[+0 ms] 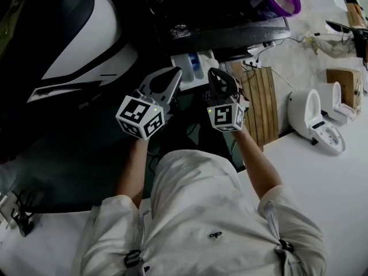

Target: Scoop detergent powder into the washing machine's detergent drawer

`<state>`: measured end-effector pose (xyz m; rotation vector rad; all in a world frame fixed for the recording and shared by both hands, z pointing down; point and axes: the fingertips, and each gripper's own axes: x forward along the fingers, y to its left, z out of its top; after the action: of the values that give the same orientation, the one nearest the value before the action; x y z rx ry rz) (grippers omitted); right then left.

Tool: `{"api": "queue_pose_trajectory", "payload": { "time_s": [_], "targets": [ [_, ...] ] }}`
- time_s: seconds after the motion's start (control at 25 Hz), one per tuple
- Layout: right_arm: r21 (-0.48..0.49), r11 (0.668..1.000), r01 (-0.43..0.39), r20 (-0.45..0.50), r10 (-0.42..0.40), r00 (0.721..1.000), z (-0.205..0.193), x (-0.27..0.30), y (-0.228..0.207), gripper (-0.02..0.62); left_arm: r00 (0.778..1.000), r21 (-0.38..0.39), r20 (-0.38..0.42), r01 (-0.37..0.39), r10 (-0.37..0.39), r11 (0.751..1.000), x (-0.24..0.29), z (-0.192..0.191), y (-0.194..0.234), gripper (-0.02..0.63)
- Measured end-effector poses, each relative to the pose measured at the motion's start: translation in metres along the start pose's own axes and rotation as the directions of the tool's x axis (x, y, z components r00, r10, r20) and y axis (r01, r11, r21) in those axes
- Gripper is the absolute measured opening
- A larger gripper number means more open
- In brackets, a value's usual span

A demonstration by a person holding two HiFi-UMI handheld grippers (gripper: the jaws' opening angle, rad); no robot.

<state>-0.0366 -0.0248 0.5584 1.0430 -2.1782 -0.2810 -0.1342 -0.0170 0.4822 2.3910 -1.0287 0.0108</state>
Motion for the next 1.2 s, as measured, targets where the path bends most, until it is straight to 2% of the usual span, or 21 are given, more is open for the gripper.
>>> {"api": "queue_pose_trajectory", "payload": {
  "time_s": [0.4,0.64,1.2],
  "targets": [
    [0.2,0.98,-0.023,0.093,0.004,0.996,0.021,-0.019,-0.028,0.012,0.999,-0.002,0.018,-0.031,0.031,1.0,0.004,0.003,-0.012,0.021],
    [0.335,0.94,-0.066,0.147,0.017,0.989,0.032,-0.035,-0.054,0.012,0.998,0.015,0.039,-0.042,0.042,0.999,0.018,0.011,-0.029,0.021],
    [0.388,0.904,-0.179,0.266,0.075,0.961,0.054,-0.075,-0.104,0.012,0.986,0.064,0.116,-0.124,0.116,0.99,0.032,0.039,-0.073,0.021]
  ]
}}
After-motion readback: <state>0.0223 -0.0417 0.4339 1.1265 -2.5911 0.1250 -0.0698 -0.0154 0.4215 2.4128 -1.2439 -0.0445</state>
